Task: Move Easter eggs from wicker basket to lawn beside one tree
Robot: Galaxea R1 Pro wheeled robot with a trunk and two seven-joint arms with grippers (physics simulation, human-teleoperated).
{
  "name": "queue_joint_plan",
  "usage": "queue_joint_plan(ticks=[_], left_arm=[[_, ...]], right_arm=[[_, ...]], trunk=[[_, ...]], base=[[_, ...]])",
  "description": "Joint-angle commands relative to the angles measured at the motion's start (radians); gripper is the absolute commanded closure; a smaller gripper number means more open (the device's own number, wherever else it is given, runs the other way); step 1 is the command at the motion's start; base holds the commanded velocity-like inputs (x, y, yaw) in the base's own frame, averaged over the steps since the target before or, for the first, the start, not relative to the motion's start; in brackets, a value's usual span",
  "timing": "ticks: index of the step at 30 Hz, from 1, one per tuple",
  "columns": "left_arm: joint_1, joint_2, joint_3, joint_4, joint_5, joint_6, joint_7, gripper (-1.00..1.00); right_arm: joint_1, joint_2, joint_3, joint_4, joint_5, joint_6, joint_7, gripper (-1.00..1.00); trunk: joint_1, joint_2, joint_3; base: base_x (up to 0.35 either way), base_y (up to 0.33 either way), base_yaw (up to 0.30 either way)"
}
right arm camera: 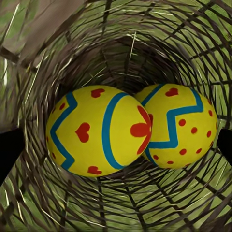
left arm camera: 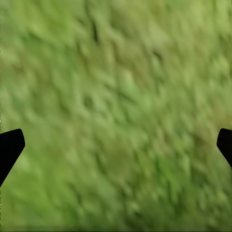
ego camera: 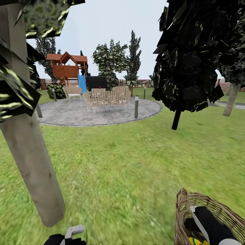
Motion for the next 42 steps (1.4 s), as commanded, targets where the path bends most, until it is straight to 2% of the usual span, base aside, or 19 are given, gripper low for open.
queue_joint_plan(ticks=[1,7,11,14,36,42], left_arm=[[0.000,-0.001,0.003,-0.001,0.005,0.006,-0.002,-1.00],[0.000,0.010,0.009,-0.019,0.007,-0.014,-0.005,-1.00],[0.000,0.037,0.012,-0.033,0.008,-0.165,0.002,-1.00],[0.000,0.041,0.012,-0.033,0.008,-0.192,0.003,-1.00],[0.000,0.036,0.011,-0.031,0.008,-0.196,0.003,-1.00],[0.000,0.034,0.011,-0.029,0.009,-0.197,-0.001,-1.00]], right_arm=[[0.000,0.000,0.000,0.000,-0.002,0.005,-0.001,-1.00],[0.000,0.001,0.001,0.001,-0.002,0.004,-0.002,-1.00],[0.000,0.003,0.001,0.001,-0.001,0.003,-0.003,-1.00],[0.000,0.002,0.001,0.002,-0.001,0.003,-0.003,-1.00],[0.000,0.003,0.001,0.003,-0.001,0.003,-0.003,-1.00],[0.000,0.005,0.001,0.003,-0.001,0.002,-0.003,-1.00]], trunk=[[0.000,-0.001,-0.005],[0.003,-0.002,-0.028],[0.005,-0.003,-0.044],[0.006,-0.004,-0.055],[0.016,-0.009,-0.140],[0.016,-0.009,-0.140]], base=[[0.000,0.000,0.000],[0.000,0.000,0.000],[0.000,0.000,0.000],[0.000,0.000,0.000],[0.000,0.000,0.000],[0.071,0.000,0.000]])
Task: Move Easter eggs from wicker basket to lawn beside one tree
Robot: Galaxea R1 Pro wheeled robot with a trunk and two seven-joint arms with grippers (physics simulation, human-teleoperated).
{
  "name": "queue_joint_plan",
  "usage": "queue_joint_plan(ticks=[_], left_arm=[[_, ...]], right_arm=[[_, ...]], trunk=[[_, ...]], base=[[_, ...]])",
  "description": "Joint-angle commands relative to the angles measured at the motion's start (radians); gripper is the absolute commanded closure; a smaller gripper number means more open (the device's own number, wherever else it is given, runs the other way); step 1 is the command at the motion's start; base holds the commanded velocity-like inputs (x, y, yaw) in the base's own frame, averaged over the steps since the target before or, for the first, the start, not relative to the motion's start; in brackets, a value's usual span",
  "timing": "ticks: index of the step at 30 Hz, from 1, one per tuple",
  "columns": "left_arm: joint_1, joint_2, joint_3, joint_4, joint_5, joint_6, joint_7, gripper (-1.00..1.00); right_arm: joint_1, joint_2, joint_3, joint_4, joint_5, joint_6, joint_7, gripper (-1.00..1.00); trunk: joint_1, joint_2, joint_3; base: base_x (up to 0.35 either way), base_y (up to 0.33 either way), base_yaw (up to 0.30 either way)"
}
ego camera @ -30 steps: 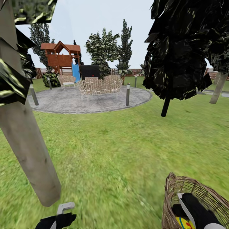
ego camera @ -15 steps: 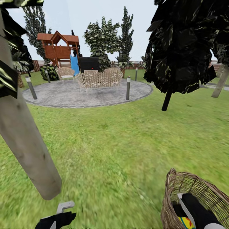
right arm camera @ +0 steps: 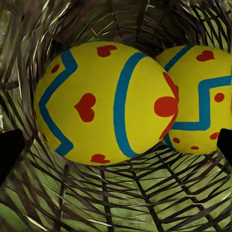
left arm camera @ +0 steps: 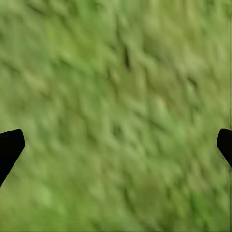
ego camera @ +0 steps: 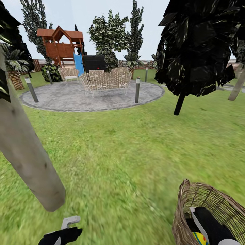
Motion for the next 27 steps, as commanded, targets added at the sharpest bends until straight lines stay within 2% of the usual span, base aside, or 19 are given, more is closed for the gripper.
queue_joint_plan(ticks=[1,8,27], left_arm=[[0.000,0.000,0.004,-0.001,0.006,0.008,-0.004,-1.00],[0.000,-0.002,0.002,0.000,0.006,0.008,-0.001,-1.00],[0.000,-0.003,0.000,0.002,0.006,0.009,-0.001,-1.00]], right_arm=[[0.000,0.000,0.000,-0.001,-0.001,0.004,-0.002,-1.00],[0.000,0.000,0.000,-0.001,-0.001,0.004,-0.002,-1.00],[0.000,0.006,0.003,-0.002,0.003,0.001,-0.001,-1.00]], trunk=[[0.000,0.000,-0.001],[0.000,0.000,-0.001],[0.009,-0.005,-0.074]], base=[[0.296,0.000,0.000],[0.045,0.000,0.000],[0.000,0.000,0.000]])
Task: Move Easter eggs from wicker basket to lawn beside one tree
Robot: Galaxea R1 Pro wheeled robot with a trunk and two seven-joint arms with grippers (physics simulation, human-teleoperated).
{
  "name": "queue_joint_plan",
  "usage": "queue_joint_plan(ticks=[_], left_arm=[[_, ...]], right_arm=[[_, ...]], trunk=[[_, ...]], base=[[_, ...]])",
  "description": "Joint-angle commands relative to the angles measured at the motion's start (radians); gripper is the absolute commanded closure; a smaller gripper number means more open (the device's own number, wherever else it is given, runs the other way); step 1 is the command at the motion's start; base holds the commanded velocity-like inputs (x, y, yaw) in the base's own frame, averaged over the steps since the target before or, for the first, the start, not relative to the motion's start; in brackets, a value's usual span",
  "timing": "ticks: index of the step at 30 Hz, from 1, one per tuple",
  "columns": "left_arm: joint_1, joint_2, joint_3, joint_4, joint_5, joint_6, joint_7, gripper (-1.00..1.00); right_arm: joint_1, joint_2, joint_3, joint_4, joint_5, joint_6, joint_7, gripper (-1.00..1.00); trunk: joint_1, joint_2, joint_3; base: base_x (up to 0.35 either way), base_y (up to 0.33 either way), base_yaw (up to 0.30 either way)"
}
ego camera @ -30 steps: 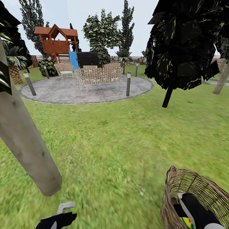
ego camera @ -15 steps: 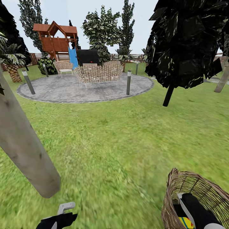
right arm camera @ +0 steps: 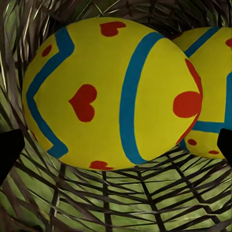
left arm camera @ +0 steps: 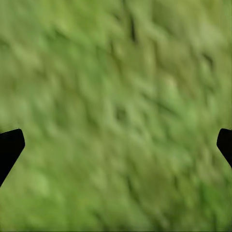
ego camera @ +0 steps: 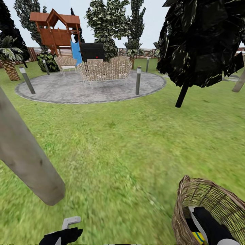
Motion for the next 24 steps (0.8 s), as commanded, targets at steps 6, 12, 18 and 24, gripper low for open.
queue_joint_plan(ticks=[6,12,18,24], left_arm=[[0.000,-0.002,0.003,-0.002,0.007,0.005,-0.003,-1.00],[0.000,-0.002,0.003,-0.002,0.007,-0.001,-0.003,-1.00],[0.000,-0.008,0.002,0.001,0.004,-0.002,-0.003,-1.00],[0.000,-0.010,0.002,0.002,0.003,-0.001,-0.004,-1.00]], right_arm=[[0.000,0.001,-0.001,-0.002,-0.002,0.005,-0.002,-1.00],[0.000,0.003,-0.001,-0.002,-0.002,0.005,-0.002,-1.00],[0.000,0.003,-0.001,-0.002,-0.002,0.005,-0.002,-1.00],[0.000,0.002,-0.001,-0.002,-0.002,0.005,-0.002,-1.00]], trunk=[[0.000,0.000,-0.001],[0.000,0.000,-0.001],[0.000,0.000,-0.001],[0.000,0.000,-0.001]], base=[[0.000,0.000,0.000],[0.107,0.000,0.000],[0.048,0.000,0.000],[0.000,0.000,0.000]])
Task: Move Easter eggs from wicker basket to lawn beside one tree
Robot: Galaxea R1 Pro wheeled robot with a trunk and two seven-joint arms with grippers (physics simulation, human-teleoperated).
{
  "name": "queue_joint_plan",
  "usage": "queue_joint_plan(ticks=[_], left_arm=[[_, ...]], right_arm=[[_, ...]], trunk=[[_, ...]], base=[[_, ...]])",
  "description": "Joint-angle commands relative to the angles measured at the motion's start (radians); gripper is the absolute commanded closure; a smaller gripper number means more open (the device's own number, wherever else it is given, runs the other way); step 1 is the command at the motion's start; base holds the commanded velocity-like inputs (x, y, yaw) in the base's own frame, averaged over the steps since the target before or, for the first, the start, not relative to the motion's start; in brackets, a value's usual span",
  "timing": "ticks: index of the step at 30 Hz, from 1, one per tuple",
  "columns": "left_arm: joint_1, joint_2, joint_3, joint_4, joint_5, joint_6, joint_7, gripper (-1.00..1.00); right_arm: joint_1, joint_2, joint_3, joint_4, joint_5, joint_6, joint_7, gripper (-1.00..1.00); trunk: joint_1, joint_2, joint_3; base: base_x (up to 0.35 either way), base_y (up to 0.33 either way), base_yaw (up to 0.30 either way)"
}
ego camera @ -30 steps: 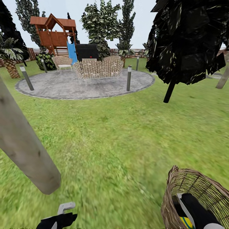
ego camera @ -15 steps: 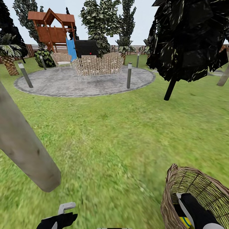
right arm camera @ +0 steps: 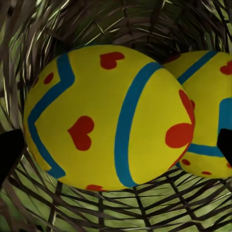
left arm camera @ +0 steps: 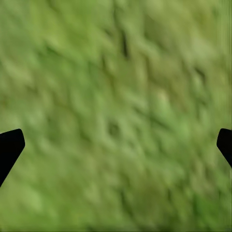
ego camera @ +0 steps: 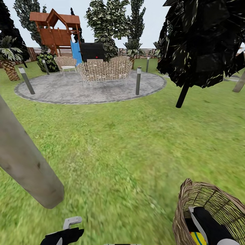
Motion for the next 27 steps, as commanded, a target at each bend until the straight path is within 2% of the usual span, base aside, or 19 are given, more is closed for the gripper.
queue_joint_plan(ticks=[1,16,22,27], left_arm=[[0.000,-0.001,0.003,-0.002,0.006,0.007,-0.004,-1.00],[0.000,-0.002,0.002,-0.002,0.008,0.012,-0.003,-1.00],[0.000,-0.003,0.002,-0.001,0.006,0.012,-0.003,-1.00],[0.000,-0.004,0.002,-0.001,0.006,0.012,-0.003,-1.00]], right_arm=[[0.000,0.000,0.000,-0.001,-0.002,0.004,-0.001,-1.00],[0.000,-0.001,0.000,-0.004,-0.002,0.004,-0.001,-1.00],[0.000,0.002,0.000,-0.045,-0.002,-0.002,-0.001,-1.00],[0.000,0.002,0.000,-0.058,-0.002,-0.002,-0.001,-1.00]], trunk=[[0.000,-0.001,-0.005],[0.007,-0.004,-0.063],[0.010,-0.005,-0.086],[0.010,-0.005,-0.086]], base=[[0.000,0.000,0.000],[0.000,0.000,0.000],[0.000,0.000,0.000],[0.000,0.000,0.000]])
